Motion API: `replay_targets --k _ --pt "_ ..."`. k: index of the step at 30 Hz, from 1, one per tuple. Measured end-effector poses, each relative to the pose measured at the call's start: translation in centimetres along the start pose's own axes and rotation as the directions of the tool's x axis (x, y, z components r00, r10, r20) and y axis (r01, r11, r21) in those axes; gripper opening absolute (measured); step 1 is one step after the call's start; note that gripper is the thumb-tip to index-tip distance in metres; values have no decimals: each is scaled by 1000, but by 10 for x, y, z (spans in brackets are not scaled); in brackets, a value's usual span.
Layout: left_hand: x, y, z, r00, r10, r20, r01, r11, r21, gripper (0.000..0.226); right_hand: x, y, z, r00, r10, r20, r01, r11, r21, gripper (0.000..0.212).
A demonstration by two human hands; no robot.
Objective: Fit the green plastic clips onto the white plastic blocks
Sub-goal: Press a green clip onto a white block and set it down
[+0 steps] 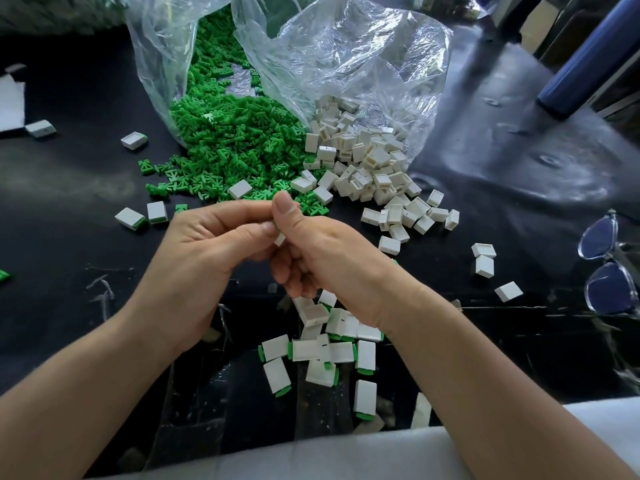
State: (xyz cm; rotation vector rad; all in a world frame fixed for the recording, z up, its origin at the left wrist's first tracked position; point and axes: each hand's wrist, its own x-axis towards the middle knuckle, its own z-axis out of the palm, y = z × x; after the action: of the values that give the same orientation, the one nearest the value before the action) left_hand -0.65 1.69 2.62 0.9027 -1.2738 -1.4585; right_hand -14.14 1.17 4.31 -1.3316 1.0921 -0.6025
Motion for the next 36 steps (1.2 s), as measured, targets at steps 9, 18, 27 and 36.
replay_targets --k 9,18,27,36 --pt "-1 3 0 1000 -19 10 20 998 -51 18 -1 -1 -2 1000 -16 -24 16 1000 -21 46" --pt "-1 4 6 995 -54 -87 43 991 -128 21 3 2 1 999 -19 -33 20 999 36 37" --pt "-1 2 6 984 -120 -130 98 982 -160 27 4 6 2 994 -41 -98 31 995 -98 53" --pt "-1 2 7 981 -139 -135 113 976 -185 28 6 8 3 990 -44 -132 23 988 -155 50"
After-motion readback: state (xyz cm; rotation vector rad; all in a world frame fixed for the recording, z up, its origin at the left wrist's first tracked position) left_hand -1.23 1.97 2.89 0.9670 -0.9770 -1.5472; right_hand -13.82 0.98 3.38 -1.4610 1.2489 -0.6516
